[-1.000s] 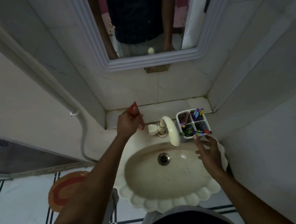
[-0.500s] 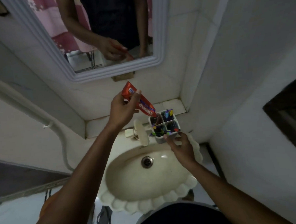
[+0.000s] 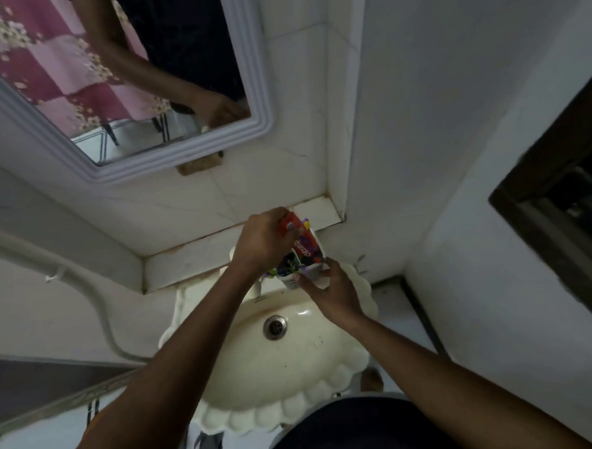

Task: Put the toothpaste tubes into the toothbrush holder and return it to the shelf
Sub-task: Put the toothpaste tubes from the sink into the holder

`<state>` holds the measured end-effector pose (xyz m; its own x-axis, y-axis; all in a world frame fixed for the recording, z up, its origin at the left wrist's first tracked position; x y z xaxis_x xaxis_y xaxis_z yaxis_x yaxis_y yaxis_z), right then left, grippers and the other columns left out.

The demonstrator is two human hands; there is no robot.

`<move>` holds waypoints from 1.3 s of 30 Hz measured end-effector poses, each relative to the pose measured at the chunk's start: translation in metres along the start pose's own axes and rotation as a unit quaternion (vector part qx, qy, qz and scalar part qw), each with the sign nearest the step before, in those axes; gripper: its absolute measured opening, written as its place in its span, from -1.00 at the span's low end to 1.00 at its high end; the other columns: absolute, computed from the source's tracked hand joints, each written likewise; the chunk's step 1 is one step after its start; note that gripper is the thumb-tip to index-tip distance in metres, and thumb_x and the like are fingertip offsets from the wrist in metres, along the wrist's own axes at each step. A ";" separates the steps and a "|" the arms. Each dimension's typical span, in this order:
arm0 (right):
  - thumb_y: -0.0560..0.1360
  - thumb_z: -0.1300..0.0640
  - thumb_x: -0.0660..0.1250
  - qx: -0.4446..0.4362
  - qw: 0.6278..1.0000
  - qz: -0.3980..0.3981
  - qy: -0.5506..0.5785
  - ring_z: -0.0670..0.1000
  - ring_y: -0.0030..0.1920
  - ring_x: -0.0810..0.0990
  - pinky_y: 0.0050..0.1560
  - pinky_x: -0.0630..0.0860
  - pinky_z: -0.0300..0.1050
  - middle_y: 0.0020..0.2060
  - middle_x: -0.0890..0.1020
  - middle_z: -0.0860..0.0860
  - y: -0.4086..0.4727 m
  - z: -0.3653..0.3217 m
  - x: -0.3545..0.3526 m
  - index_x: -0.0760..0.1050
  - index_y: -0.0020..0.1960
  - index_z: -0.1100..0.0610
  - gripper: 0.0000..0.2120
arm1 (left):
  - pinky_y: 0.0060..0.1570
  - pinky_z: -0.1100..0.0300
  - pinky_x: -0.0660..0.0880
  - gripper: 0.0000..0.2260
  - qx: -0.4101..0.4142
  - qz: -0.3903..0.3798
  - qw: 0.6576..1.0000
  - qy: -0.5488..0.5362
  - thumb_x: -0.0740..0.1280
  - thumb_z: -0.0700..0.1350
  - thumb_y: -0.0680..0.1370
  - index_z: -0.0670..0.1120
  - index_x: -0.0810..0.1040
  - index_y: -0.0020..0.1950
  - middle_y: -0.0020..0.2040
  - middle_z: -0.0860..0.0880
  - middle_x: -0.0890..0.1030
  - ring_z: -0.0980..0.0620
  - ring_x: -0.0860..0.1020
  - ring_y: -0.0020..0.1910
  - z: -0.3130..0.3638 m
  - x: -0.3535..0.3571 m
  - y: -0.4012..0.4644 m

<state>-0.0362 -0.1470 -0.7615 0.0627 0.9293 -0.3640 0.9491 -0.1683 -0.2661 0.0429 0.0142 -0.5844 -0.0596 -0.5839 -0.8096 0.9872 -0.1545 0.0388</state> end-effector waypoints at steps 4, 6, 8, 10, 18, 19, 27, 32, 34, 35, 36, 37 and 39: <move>0.37 -0.50 0.54 -0.007 1.000 -0.009 0.003 -0.09 0.16 0.71 0.13 0.67 -0.04 0.16 0.72 -0.13 -0.003 -0.006 -0.003 0.54 0.38 -0.05 -0.23 | -0.18 0.03 0.61 -0.78 0.036 -0.006 0.995 0.091 0.40 0.17 0.61 0.10 0.68 0.15 -0.05 -0.02 0.78 -0.12 0.71 -0.10 0.013 0.002 0.004; 0.41 -0.44 0.55 -0.009 1.000 -0.016 0.001 -0.09 0.11 0.68 0.04 0.60 -0.16 0.13 0.68 -0.13 -0.005 -0.010 -0.005 0.52 0.41 -0.04 -0.26 | -0.16 0.05 0.56 -0.80 0.090 -0.030 0.984 0.153 0.41 0.10 0.63 0.09 0.70 0.19 0.00 -0.05 0.78 -0.16 0.71 -0.02 0.028 0.007 0.007; 0.43 -0.42 0.56 -0.010 1.000 -0.016 -0.004 -0.10 0.07 0.66 -0.04 0.53 -0.25 0.11 0.67 -0.13 -0.006 -0.012 -0.006 0.52 0.42 -0.03 -0.27 | -0.13 0.06 0.55 -0.80 0.140 -0.056 0.966 0.210 0.41 0.04 0.63 0.08 0.73 0.22 0.05 -0.04 0.79 -0.16 0.72 0.05 0.039 0.013 0.007; 0.42 -0.44 0.55 -0.009 1.000 -0.013 -0.009 -0.09 0.09 0.67 -0.03 0.53 -0.23 0.14 0.68 -0.11 -0.006 -0.012 -0.006 0.52 0.42 -0.03 -0.26 | -0.13 0.11 0.48 -0.79 0.170 -0.086 0.950 0.248 0.42 0.01 0.63 0.08 0.73 0.24 0.11 -0.02 0.78 -0.14 0.72 0.10 0.041 0.024 0.005; 0.42 -0.39 0.58 -0.007 1.000 -0.010 -0.024 -0.04 0.15 0.70 0.07 0.61 -0.10 0.19 0.71 -0.06 -0.006 -0.012 -0.006 0.55 0.41 -0.03 -0.29 | -0.08 0.01 0.52 -0.78 0.169 -0.057 0.965 0.190 0.48 -0.13 0.52 -0.06 0.72 0.17 0.13 -0.11 0.67 -0.22 0.67 0.03 0.024 0.032 -0.003; 0.42 -0.40 0.58 -0.007 1.000 -0.010 -0.026 -0.04 0.15 0.70 0.07 0.61 -0.10 0.19 0.71 -0.06 -0.006 -0.012 -0.006 0.54 0.42 -0.03 -0.28 | -0.12 0.00 0.54 -0.84 0.167 -0.049 0.967 0.184 0.45 -0.14 0.54 -0.06 0.73 0.10 0.07 -0.10 0.66 -0.23 0.67 -0.01 0.022 0.031 -0.002; 0.42 -0.20 0.68 -0.029 0.999 -0.023 -0.020 -0.15 0.11 0.65 -0.05 0.51 -0.37 0.15 0.65 -0.17 -0.006 -0.016 -0.015 0.51 0.49 -0.05 -0.27 | -0.08 0.09 0.58 -0.88 -0.028 0.111 0.993 -0.033 0.39 -0.05 0.67 -0.04 0.70 0.10 0.02 0.02 0.73 0.00 0.68 -0.07 -0.004 -0.002 -0.025; 0.56 -0.20 0.50 0.027 0.998 -0.029 0.039 0.02 0.16 0.72 0.08 0.65 -0.10 0.28 0.67 -0.06 0.005 0.000 -0.023 0.54 0.49 -0.08 -0.45 | -0.14 0.23 0.61 -0.95 -0.112 0.243 0.929 -0.256 0.40 -0.07 0.71 0.03 0.62 0.05 -0.09 0.11 0.70 0.19 0.65 -0.14 -0.014 0.013 -0.097; 0.49 -0.31 0.38 0.060 0.994 -0.024 0.093 0.07 0.24 0.72 0.25 0.68 0.14 0.26 0.70 -0.04 0.006 0.002 -0.026 0.58 0.44 -0.10 -0.42 | -0.18 0.26 0.56 -0.92 -0.149 0.255 0.912 -0.286 0.40 -0.08 0.71 0.02 0.62 0.02 -0.12 0.09 0.69 0.19 0.63 -0.17 -0.023 0.035 -0.120; 0.46 -0.31 0.34 0.070 0.991 -0.023 0.113 0.08 0.24 0.72 0.28 0.67 0.18 0.23 0.72 -0.04 0.006 0.001 -0.027 0.60 0.41 -0.10 -0.42 | -0.15 0.19 0.56 -0.90 -0.179 0.253 0.905 -0.290 0.39 -0.04 0.71 0.00 0.63 0.01 -0.13 0.08 0.69 0.16 0.63 -0.17 -0.031 0.048 -0.130; 0.45 -0.29 0.33 0.076 0.989 -0.022 0.123 0.08 0.24 0.72 0.29 0.67 0.18 0.20 0.73 -0.05 0.008 0.000 -0.028 0.62 0.37 -0.12 -0.46 | -0.11 0.10 0.59 -0.85 -0.210 0.246 0.902 -0.285 0.36 0.02 0.71 0.00 0.64 0.02 -0.14 0.07 0.70 0.10 0.66 -0.15 -0.040 0.062 -0.138; 0.44 -0.28 0.33 0.082 0.989 -0.021 0.124 0.08 0.24 0.73 0.30 0.67 0.19 0.20 0.73 -0.07 0.011 0.002 -0.027 0.63 0.32 -0.15 -0.50 | -0.03 0.03 0.61 -0.81 -0.239 0.238 0.901 -0.273 0.34 0.07 0.71 0.00 0.64 0.04 -0.13 0.07 0.70 0.07 0.67 -0.11 -0.048 0.074 -0.145; 0.45 -0.32 0.33 0.087 0.989 -0.029 0.116 0.05 0.25 0.72 0.35 0.64 0.26 0.22 0.75 -0.11 0.020 0.006 -0.024 0.68 0.27 -0.18 -0.53 | 0.16 -0.08 0.62 -0.76 -0.279 0.215 0.902 -0.251 0.30 0.10 0.73 -0.03 0.65 0.15 0.01 0.04 0.73 0.03 0.67 0.00 -0.061 0.093 -0.152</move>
<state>-0.0202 -0.1747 -0.7635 0.0985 0.9859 -0.1350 0.8870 -0.1485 -0.4372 -0.1042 0.0317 -0.7016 0.4248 -0.8031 -0.4178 0.8474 0.5151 -0.1286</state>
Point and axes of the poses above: each hand's wrist, its own y-axis towards the middle knuckle, its own x-axis out of the palm, z = x × y, the point moved 10 cm from there along y, towards the middle knuckle
